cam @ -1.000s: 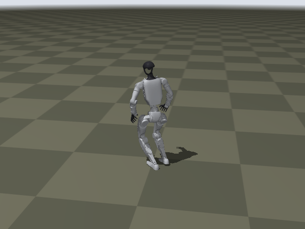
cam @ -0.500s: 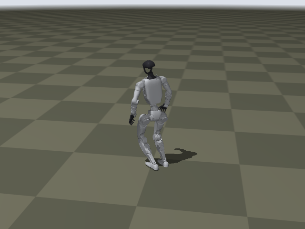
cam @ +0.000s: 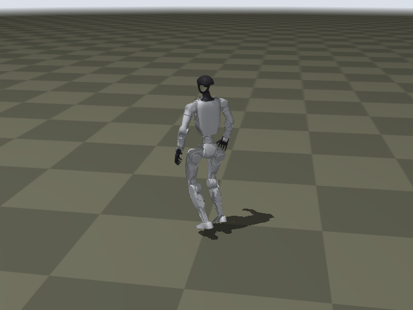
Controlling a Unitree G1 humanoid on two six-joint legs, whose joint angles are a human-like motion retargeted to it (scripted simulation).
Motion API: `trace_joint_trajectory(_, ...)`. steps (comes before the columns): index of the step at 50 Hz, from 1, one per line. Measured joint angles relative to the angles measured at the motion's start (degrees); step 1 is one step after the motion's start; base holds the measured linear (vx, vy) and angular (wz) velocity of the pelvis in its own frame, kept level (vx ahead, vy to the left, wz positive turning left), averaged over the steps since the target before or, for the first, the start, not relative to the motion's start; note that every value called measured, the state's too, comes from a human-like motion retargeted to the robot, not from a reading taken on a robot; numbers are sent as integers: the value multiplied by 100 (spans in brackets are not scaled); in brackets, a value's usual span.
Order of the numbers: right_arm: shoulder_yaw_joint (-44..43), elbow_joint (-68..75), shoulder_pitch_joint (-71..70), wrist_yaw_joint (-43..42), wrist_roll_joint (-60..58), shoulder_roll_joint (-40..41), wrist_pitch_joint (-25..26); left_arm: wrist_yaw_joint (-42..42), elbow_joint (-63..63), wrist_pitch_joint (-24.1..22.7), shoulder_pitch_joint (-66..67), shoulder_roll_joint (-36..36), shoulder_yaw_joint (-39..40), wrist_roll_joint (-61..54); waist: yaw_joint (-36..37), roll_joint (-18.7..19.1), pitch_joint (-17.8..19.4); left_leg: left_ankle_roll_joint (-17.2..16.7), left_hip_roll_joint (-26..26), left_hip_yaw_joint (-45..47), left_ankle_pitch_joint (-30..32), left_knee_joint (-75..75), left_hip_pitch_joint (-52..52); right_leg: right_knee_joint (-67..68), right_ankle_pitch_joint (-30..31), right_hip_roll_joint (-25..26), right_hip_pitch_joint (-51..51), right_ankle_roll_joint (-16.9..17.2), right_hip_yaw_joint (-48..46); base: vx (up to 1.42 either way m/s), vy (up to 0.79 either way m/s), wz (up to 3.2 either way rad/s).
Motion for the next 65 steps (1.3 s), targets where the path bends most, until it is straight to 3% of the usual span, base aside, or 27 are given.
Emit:
trace_joint_trajectory(3,-178,-264,-33,-94,306,1,-120,91,-144,6,55,66,41,9,-20,48,37,264,22,-140,-1064,771,-186,394,-897,204,-17,-118,140,-15,3,0)
trace_joint_trajectory(7,-321,-695,-400,-411,526,-23,-294,560,-333,-5,-135,174,-27,178,-81,120,464,937,237,-121,-3844,2918,-767,1884,-3600,455,-290,-639,43,-19,4,0)
trace_joint_trajectory(8,-333,-757,-538,-530,544,-17,-323,721,-317,1,-259,161,-83,268,-151,98,604,1088,280,-70,-4212,3364,-983,2319,-4097,419,-463,-748,-25,-26,-2,40)
trace_joint_trajectory(10,-362,-788,-799,-706,591,29,-343,951,-206,37,-558,101,-200,421,-327,5,731,1138,381,-77,-4336,3852,-1510,2846,-4460,322,-930,-945,-104,-29,-9,65)
trace_joint_trajectory(13,-361,-601,-906,-797,678,90,-302,997,-73,50,-870,-31,-375,503,-490,-23,584,1138,375,-117,-4336,3939,-1800,3081,-4405,255,-1219,-1012,-138,-8,-1,54)
trace_joint_trajectory(16,-330,-236,-738,-708,535,98,-180,798,-38,61,-882,-201,-497,565,-217,237,664,1027,398,-79,-4101,3229,-998,2201,-3580,518,-481,-836,-94,13,16,-31)
trace_joint_trajectory(17,-321,-119,-658,-631,446,103,-121,697,-8,77,-844,-253,-504,593,-126,322,669,863,392,-109,-3711,2826,-719,1774,-3127,584,-205,-748,-84,11,8,-23)
trace_joint_trajectory(22,-186,379,-367,-127,-20,117,164,65,338,85,-669,-457,-473,729,-79,385,278,-112,144,-252,-542,416,7,-67,-520,294,385,-201,-226,6,-1,33)
trace_joint_trajectory(25,-88,550,-325,62,-156,89,209,-171,544,77,-681,-417,-512,867,-78,349,94,-352,-29,-282,472,-500,154,-473,139,107,327,-42,-332,0,0,37)
trace_joint_trajectory(27,-52,611,-329,132,-178,83,186,-250,664,105,-707,-359,-545,979,-58,321,58,-395,-131,-337,662,-773,175,-530,219,23,266,3,-385,-6,1,28)
trace_joint_trajectory(30,-39,637,-401,186,-143,77,148,-322,850,157,-767,-268,-535,1143,-14,325,14,-376,-195,-442,703,-1126,204,-732,218,5,226,16,-458,-7,1,21)
trace_joint_trajectory(40,-230,155,-408,266,58,345,-65,-375,1459,211,-523,-297,4,1376,278,43,97,-93,-271,-534,-287,-89,-431,-298,-623,-163,88,-77,-634,-12,3,12)
trace_joint_trajectory(42,-247,20,-427,271,72,402,-124,-330,1567,236,-493,-334,131,1365,369,0,164,57,-240,-587,-923,574,-623,-10,-1253,-136,113,-205,-690,-11,4,-2)
trace_joint_trajectory(47,-161,-204,-695,150,-184,515,-146,-13,1850,370,-636,-469,335,1425,546,1,606,621,-60,-586,-3356,2713,-1116,1398,-3582,-65,69,-750,-895,-8,3,-2)
trace_joint_trajectory(50,-142,-177,-863,37,-333,575,-98,151,2043,453,-838,-658,340,1455,539,8,834,795,45,-516,-4014,3343,-1169,2089,-4006,-38,3,-875,-909,0,0,0)
trace_joint_trajectory(55,-165,-132,-910,5,-389,447,16,163,1774,420,-1009,-899,50,1558,326,102,790,616,-150,-689,-3299,2028,-486,1868,-2818,11,92,-636,-718,2,-3,1)
trace_joint_trajectory(60,-127,-238,-901,72,-316,187,16,130,1340,346,-1153,-931,-281,1607,-20,214,511,-29,-181,-820,-1415,486,-17,1165,-1750,50,6,-383,-516,3,-11,5)
trace_joint_trajectory(63,-144,-424,-877,97,-183,25,-46,197,1189,344,-1371,-908,-398,1508,-115,368,377,-158,8,-863,-1059,422,-217,488,-1332,220,-36,-265,-477,-2,-13,-1)
trace_joint_trajectory(65,-163,-583,-852,69,-64,-42,-126,287,1127,361,-1514,-888,-408,1414,-155,414,338,-77,117,-874,-1271,776,-458,174,-1279,334,-39,-237,-430,-5,-12,-3)
